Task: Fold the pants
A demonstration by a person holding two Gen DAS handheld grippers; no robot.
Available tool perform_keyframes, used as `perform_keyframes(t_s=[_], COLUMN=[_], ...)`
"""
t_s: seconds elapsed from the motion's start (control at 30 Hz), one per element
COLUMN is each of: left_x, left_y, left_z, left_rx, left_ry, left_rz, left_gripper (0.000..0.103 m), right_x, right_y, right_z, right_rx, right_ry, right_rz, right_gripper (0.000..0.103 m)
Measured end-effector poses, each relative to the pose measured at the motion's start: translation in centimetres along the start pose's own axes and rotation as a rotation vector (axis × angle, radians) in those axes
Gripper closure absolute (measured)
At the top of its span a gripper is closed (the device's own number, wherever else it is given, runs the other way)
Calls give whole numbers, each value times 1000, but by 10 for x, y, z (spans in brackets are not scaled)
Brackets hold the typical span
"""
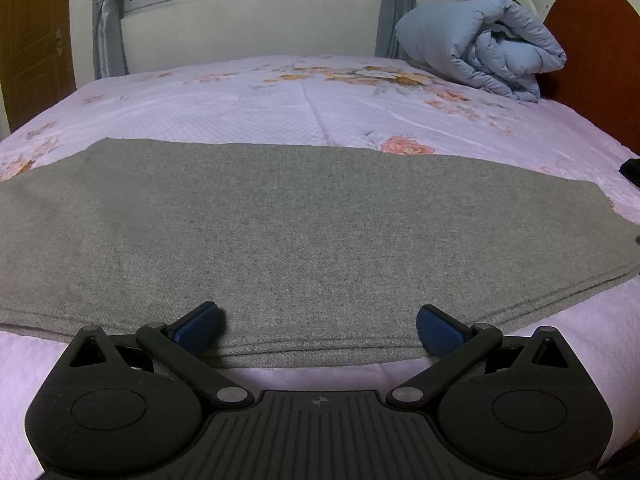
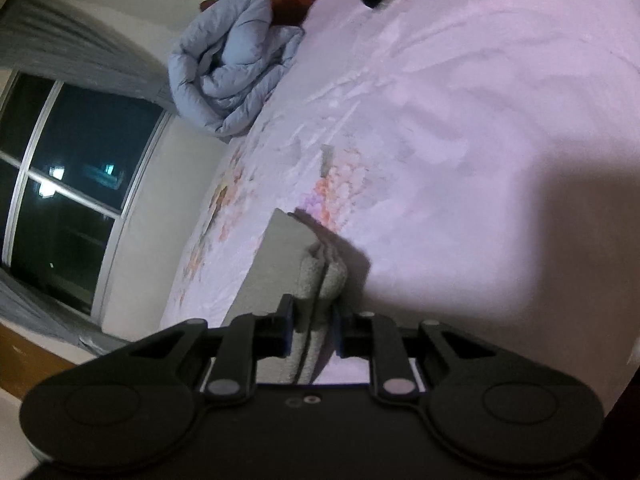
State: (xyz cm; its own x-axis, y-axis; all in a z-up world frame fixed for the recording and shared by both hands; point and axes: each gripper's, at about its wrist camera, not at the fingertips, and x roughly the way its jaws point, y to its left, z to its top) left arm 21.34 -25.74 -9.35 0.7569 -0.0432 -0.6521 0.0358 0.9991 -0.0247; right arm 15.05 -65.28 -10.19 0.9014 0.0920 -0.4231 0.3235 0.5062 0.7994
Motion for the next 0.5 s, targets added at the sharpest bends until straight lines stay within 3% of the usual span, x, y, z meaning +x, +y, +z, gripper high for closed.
perform_keyframes(t_s=[0.17,0.27,0.5], left_x=[-1,-1,-8], left_y=[1,0,-3], left_z=[1,2,5], left_rx=[8,13,-7], left_ry=[10,15,13], left_rz=[-3,-2,8], left_gripper=[0,0,0], right_x=[-8,-8,-7], right_y=[37,49,23], right_z=[2,4,-1], right_rx=[-119,-123,-54], right_ry=[-23,-32,-21], right_rz=[28,33,-39], right_gripper=[94,94,94])
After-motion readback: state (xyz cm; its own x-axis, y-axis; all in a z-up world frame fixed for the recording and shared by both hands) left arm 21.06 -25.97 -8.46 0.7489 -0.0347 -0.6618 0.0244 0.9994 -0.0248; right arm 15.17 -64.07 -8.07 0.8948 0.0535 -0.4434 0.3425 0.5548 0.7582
